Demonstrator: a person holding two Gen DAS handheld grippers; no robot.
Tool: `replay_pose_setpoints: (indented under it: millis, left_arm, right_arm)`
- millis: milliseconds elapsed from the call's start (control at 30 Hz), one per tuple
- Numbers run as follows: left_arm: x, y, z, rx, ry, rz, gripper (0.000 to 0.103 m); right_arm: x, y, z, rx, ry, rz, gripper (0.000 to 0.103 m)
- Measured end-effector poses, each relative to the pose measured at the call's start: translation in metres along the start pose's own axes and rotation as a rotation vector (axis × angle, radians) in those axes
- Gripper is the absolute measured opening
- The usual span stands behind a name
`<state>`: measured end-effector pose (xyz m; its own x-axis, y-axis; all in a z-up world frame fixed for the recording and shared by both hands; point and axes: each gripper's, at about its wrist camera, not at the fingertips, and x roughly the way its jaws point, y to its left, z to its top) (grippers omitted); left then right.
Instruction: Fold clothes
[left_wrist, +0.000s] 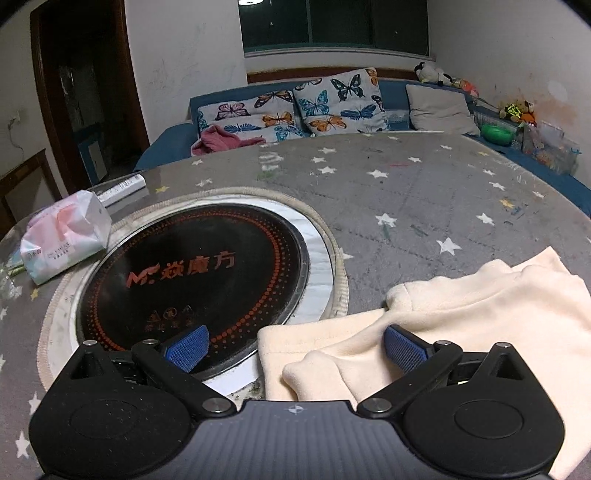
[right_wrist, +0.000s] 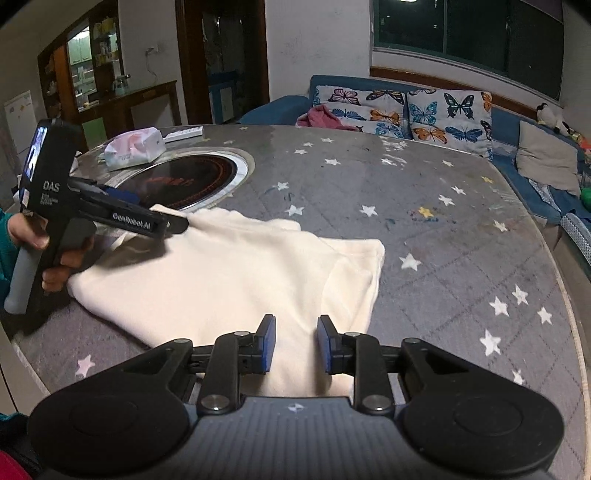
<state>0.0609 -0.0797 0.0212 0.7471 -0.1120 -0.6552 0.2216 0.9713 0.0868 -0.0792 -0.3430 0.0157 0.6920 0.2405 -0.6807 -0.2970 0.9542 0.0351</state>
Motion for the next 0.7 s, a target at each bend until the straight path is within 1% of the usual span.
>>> replay_pose_setpoints:
  millis: [167, 233, 400, 467, 500, 533, 667, 700]
  left_arm:
    - [-0.027, 0.001, -0.001, -0.012, -0.039, -0.042, 0.103]
    - [-0.039, 0.001, -0.004, -0.015, -0.053, -0.065, 0.103]
    - [-0.064, 0.003, -0.017, -0.037, -0.064, -0.097, 0.103]
    - [-0.07, 0.004, -0.023, -0.047, -0.062, -0.102, 0.103]
    - [-0.073, 0.004, -0.026, -0.051, -0.06, -0.105, 0.103]
    - [-0.076, 0.005, -0.028, -0.055, -0.057, -0.109, 0.103]
    - [-0.084, 0.005, -0.038, -0.073, -0.045, -0.124, 0.103]
    - [-0.086, 0.005, -0.039, -0.074, -0.043, -0.125, 0.103]
  right_arm:
    - [-0.007, 0.002, -0.004, 0.004, -0.02, 0.0, 0.024]
    - [-0.006, 0.002, -0.006, 0.003, -0.013, -0.001, 0.024]
    - [-0.007, 0.003, -0.007, 0.008, -0.016, -0.009, 0.025]
    - [-0.01, 0.004, -0.007, 0.003, -0.024, -0.015, 0.03]
    - [-0.011, 0.005, -0.007, 0.0, -0.027, -0.019, 0.036]
    - [-0.012, 0.006, -0.007, 0.0, -0.03, -0.021, 0.039]
    - [-0.014, 0.008, -0.009, 0.009, -0.037, -0.025, 0.042]
    - [-0.014, 0.008, -0.009, 0.012, -0.039, -0.023, 0.044]
